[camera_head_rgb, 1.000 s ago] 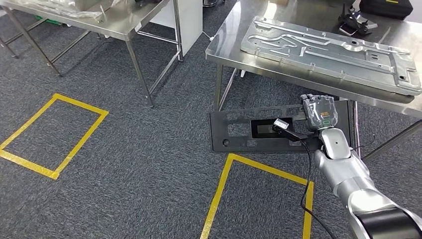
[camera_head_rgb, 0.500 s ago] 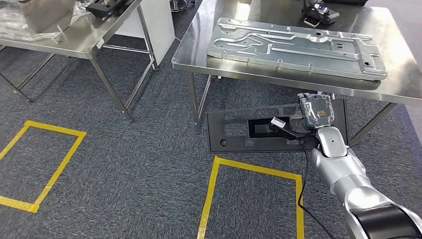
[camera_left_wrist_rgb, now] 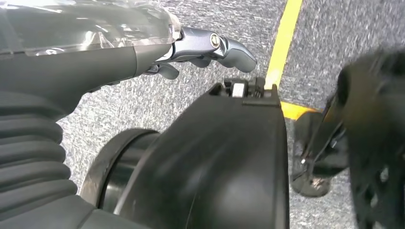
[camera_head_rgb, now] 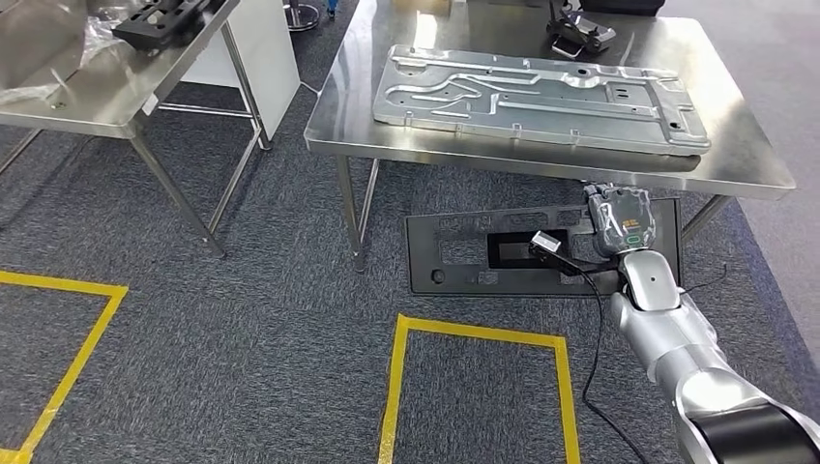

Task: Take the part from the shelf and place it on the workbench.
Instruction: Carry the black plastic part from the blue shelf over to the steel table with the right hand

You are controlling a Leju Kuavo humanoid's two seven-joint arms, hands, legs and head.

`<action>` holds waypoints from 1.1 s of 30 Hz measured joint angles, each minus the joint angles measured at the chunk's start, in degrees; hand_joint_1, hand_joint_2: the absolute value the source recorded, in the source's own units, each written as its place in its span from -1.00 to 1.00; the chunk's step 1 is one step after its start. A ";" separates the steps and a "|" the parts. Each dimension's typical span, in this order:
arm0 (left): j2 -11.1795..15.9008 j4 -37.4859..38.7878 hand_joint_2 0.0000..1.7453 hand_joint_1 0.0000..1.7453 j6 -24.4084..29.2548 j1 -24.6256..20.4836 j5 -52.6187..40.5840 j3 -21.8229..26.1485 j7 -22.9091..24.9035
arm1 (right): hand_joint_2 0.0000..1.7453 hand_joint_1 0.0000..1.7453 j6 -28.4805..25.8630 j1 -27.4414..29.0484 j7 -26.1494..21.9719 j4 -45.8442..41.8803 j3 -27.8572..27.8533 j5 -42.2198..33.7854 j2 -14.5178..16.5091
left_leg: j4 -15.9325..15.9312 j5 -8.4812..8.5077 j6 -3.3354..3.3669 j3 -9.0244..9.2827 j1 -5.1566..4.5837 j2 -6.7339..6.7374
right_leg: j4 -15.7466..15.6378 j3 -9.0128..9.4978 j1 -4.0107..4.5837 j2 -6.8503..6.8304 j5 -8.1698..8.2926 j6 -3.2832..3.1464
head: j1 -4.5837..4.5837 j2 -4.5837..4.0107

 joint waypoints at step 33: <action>0.32 -0.02 1.00 -1.00 1.84 1.36 -1.14 1.81 -1.48 | 1.00 1.00 20.48 -23.20 -0.38 -6.59 9.05 -2.80 -11.68 | -0.13 -1.53 -0.28 1.70 0.13 0.51 | -5.30 0.86 -0.55 -0.73 4.22 0.72 | -0.01 0.00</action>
